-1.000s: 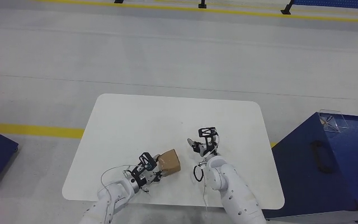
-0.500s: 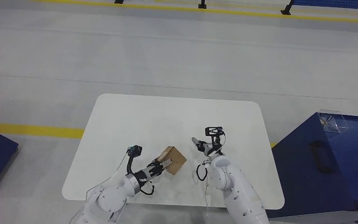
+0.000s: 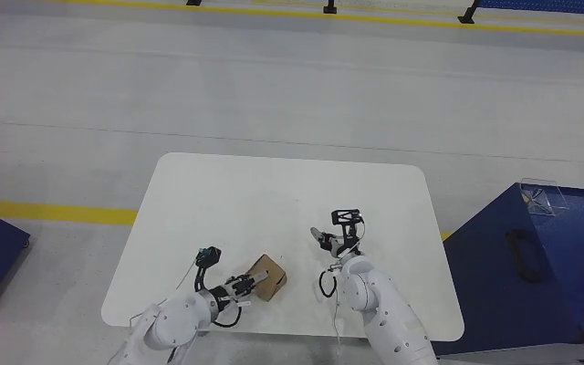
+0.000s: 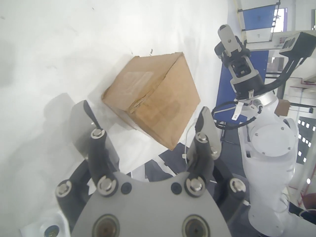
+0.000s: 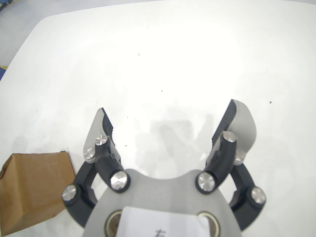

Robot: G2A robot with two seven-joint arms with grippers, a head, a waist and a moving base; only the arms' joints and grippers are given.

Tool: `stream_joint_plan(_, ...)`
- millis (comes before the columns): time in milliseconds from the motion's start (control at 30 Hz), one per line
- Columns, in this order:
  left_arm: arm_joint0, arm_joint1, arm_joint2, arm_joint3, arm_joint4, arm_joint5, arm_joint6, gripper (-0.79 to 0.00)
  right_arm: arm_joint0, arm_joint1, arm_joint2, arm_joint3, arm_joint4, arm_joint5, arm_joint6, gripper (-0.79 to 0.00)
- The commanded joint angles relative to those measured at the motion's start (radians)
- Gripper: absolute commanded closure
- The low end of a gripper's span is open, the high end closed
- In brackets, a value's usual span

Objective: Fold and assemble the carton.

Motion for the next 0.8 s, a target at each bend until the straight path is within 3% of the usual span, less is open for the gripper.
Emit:
stream_joint_plan(0,0.039,0.007,-0.038,-0.095,0.084,-0.005,0.098,-0.785,0.001,-0.001,-0.004,-0.001,0.002,-0.003,0.002,-0.785)
stream_joint_plan(33,0.057,0.010,-0.050,-0.144,0.155,-0.036,0.178,-0.785,0.001,-0.002,-0.009,-0.002,0.006,-0.008,0.005,-0.785)
stream_joint_plan(67,0.076,0.013,-0.046,-0.185,0.235,-0.088,0.258,-0.468,0.002,-0.002,-0.017,0.000,0.002,-0.013,0.009,-0.785)
stream_joint_plan(133,0.105,0.019,-0.023,-0.216,0.361,-0.242,0.364,0.000,0.004,-0.005,-0.042,0.009,-0.020,-0.020,0.016,-0.785)
stream_joint_plan(200,0.119,0.023,0.008,-0.220,0.489,-0.364,0.468,0.000,0.012,-0.008,-0.065,0.014,-0.042,-0.013,0.025,-0.785)
stream_joint_plan(333,0.107,0.024,0.072,-0.170,0.731,-0.450,0.622,0.000,0.012,-0.008,-0.065,0.014,-0.042,-0.013,0.025,-0.785)
stream_joint_plan(767,-0.024,-0.010,0.220,0.086,0.829,-0.351,0.627,0.000,0.012,-0.008,-0.065,0.014,-0.042,-0.013,0.025,-0.785)
